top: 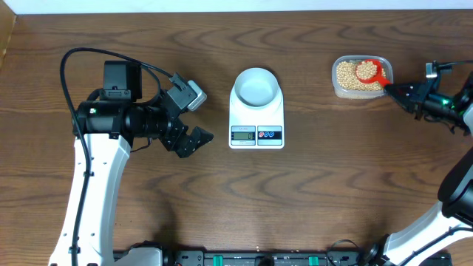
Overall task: Scoop item into bowl and weigh 50g on scale
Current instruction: 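Lift the filled red scoop and carry it left over the bowl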
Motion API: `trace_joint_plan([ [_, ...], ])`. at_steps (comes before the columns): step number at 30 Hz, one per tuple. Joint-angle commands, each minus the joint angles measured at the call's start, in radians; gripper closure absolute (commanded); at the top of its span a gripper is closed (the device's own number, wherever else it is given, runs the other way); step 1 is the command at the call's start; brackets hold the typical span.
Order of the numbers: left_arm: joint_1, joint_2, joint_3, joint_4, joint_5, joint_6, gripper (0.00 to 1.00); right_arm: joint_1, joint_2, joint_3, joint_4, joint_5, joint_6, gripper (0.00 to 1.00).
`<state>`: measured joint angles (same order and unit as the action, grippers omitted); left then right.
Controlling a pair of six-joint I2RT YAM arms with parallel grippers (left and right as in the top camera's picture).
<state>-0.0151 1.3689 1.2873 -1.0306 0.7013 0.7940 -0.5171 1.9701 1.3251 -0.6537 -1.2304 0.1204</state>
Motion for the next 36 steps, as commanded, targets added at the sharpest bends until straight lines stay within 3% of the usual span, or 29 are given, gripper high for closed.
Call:
trace_joint_plan([
  [1,0.003,-0.011,0.006,-0.005,0.013,0.017,0.02,0.022,0.008,0.001,0.024,-0.089,0.040,0.99],
  [24,0.003,-0.011,0.006,-0.005,0.013,0.017,0.02,0.323,0.008,0.001,0.422,-0.134,0.364,0.99],
  [31,0.003,-0.011,0.006,-0.005,0.013,0.017,0.02,0.419,0.008,0.001,0.456,-0.134,0.377,0.99],
  [36,0.003,-0.011,0.006,-0.005,0.013,0.017,0.02,0.481,0.009,0.001,0.460,-0.134,0.309,0.99],
])
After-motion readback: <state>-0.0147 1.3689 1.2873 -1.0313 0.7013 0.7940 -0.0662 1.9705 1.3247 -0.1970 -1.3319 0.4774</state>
